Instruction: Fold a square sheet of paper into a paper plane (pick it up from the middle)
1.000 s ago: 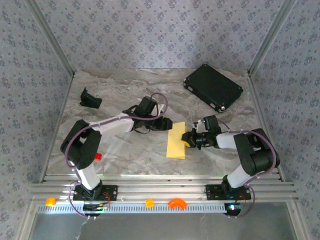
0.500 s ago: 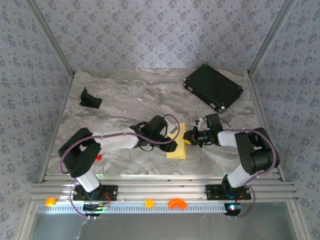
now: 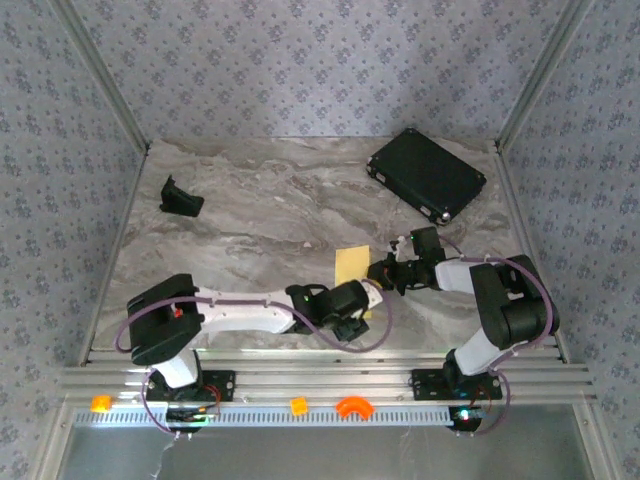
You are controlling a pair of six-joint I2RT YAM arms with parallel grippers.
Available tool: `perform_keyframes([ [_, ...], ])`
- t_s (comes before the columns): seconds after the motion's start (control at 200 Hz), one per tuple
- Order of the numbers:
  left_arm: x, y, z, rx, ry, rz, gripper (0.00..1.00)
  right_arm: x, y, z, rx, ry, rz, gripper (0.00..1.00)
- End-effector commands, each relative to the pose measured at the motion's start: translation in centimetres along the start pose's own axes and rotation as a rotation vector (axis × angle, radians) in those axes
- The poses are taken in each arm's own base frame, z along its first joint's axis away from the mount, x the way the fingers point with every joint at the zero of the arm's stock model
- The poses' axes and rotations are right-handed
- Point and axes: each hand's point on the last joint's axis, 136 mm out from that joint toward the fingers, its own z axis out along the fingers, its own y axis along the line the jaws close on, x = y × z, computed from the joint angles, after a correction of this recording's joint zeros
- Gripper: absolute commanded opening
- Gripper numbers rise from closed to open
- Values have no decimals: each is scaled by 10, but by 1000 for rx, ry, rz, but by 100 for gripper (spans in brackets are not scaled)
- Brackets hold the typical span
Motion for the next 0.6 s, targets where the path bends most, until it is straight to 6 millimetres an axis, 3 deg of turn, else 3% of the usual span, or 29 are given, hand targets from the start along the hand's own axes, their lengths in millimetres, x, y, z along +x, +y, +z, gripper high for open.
perform_keyframes([
  [0.0, -12, 12, -1, -179, -13, 114, 72, 2, 0, 1, 9, 16, 8, 5],
  [0.225, -11, 11, 14, -296, 11, 149, 83, 1, 1, 1, 12, 7, 5, 5],
  [0.435, -11, 20, 23, -381, 24, 144, 82, 0, 3, 3, 10, 10, 7, 5],
  [0.595, -10, 23, 23, -403, 20, 134, 72, 1, 5, 3, 9, 10, 4, 6],
])
